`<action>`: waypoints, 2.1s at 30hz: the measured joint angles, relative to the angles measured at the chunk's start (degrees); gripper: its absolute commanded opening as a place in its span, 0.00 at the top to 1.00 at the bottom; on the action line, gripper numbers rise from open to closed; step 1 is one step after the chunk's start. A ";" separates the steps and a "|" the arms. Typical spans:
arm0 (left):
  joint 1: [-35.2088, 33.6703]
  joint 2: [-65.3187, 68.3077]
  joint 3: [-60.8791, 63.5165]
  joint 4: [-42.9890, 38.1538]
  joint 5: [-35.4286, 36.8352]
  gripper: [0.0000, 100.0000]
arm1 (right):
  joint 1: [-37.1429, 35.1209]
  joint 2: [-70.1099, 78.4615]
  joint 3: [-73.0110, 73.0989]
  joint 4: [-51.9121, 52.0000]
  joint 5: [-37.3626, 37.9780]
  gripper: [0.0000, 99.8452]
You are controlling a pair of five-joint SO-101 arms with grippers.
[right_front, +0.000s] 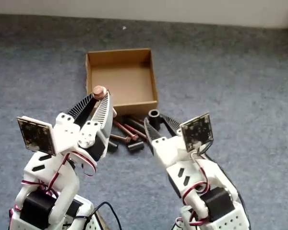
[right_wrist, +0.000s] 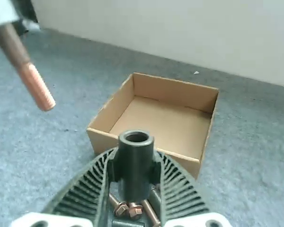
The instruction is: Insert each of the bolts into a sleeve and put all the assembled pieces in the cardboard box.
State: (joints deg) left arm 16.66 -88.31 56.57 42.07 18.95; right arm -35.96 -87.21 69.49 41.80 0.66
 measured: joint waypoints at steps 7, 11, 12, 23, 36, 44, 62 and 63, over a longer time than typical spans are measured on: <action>-0.35 -0.18 -0.70 -0.09 2.99 1.00 | -7.65 -0.09 8.53 -10.55 7.21 1.00; -0.18 -0.18 -0.70 -0.09 2.99 1.00 | -10.90 -0.09 10.73 -15.38 9.93 1.00; 0.62 -0.18 -0.70 -0.09 2.99 1.00 | -11.34 -0.09 10.99 -16.26 10.20 1.00; 5.98 -0.18 -0.70 4.31 2.99 1.00 | -11.52 -0.09 11.08 -17.93 10.46 1.00; 6.33 -0.18 1.76 4.84 2.99 1.00 | -11.52 -0.09 11.08 -19.43 10.81 1.00; 6.42 -0.26 3.34 4.84 0.00 0.95 | -9.76 -0.09 11.16 -19.43 10.90 1.00; 4.22 -0.97 -3.78 29.63 -8.53 0.74 | -6.51 0.00 11.16 -15.91 10.99 1.00; 2.11 -0.97 -3.96 30.07 -9.93 0.74 | -5.63 0.00 11.16 -14.51 10.99 1.00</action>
State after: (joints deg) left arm 18.77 -89.27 52.62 72.13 9.01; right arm -41.58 -87.21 80.66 27.30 11.65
